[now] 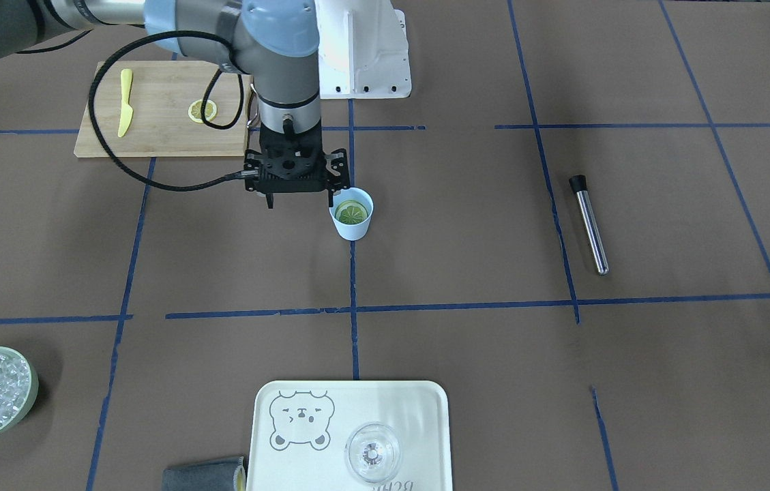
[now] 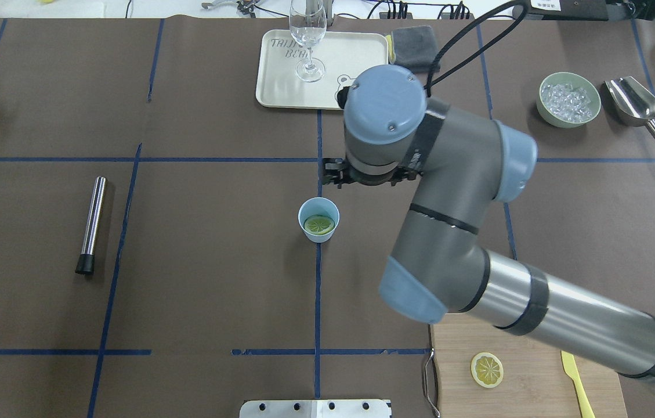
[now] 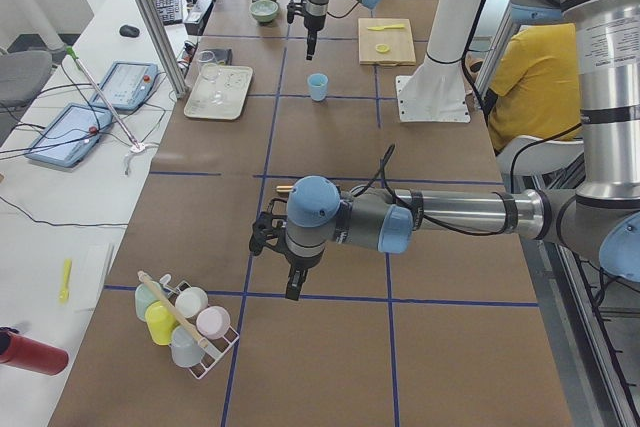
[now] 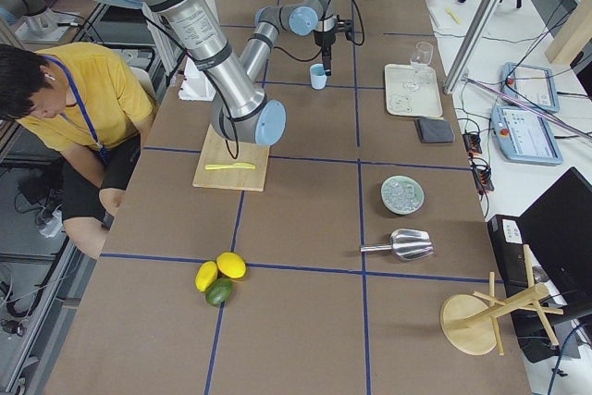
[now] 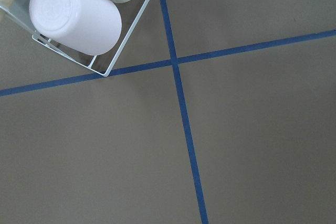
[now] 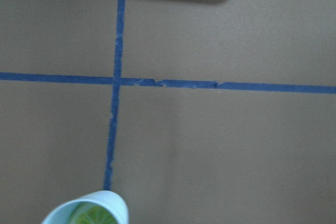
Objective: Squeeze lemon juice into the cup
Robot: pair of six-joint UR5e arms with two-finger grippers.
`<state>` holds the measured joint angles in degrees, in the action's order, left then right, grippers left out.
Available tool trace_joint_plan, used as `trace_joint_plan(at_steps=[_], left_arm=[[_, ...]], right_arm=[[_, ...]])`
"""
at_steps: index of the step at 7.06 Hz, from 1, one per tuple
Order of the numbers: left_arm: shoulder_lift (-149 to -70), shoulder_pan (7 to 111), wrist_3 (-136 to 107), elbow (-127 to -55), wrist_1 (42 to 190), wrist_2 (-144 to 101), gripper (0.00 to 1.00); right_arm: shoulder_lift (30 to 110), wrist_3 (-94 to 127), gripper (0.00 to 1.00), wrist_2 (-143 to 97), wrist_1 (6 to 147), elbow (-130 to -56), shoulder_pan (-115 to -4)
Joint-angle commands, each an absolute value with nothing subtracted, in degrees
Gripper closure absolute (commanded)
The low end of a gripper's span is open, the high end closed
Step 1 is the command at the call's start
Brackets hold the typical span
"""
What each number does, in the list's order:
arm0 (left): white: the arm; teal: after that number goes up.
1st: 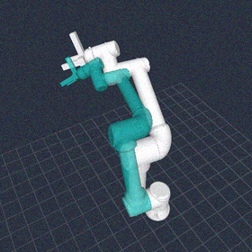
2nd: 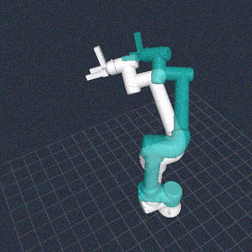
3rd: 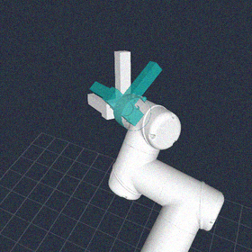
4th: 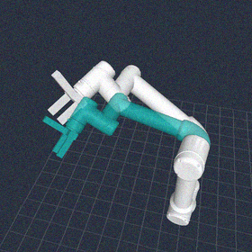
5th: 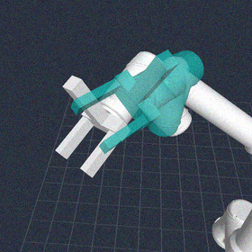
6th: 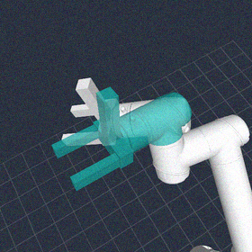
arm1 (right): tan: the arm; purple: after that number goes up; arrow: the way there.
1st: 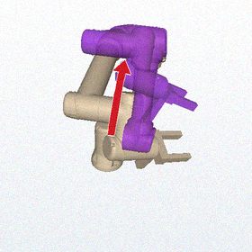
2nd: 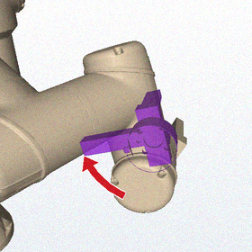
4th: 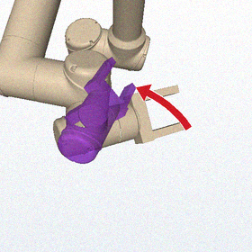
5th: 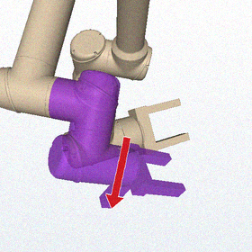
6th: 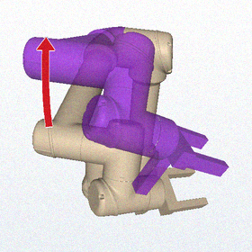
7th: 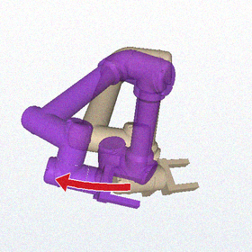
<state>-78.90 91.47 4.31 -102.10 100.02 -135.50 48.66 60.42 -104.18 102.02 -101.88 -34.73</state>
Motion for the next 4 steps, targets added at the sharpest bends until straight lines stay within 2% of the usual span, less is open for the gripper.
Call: trace_joint_plan(at_steps=[1, 4], left_arm=[[-79.19, 91.41, 3.78, -102.39, 103.95, -134.21, 0.0], [-79.37, 90.71, 4.39, -101.6, 104.68, -137.08, 0.0]], right_arm=[[60.67, 42.1, 0.0, -110.64, 101.95, -110.44, -44.07], [75.62, 12.74, 0.0, -120.82, 101.87, -111.36, -65.06]])
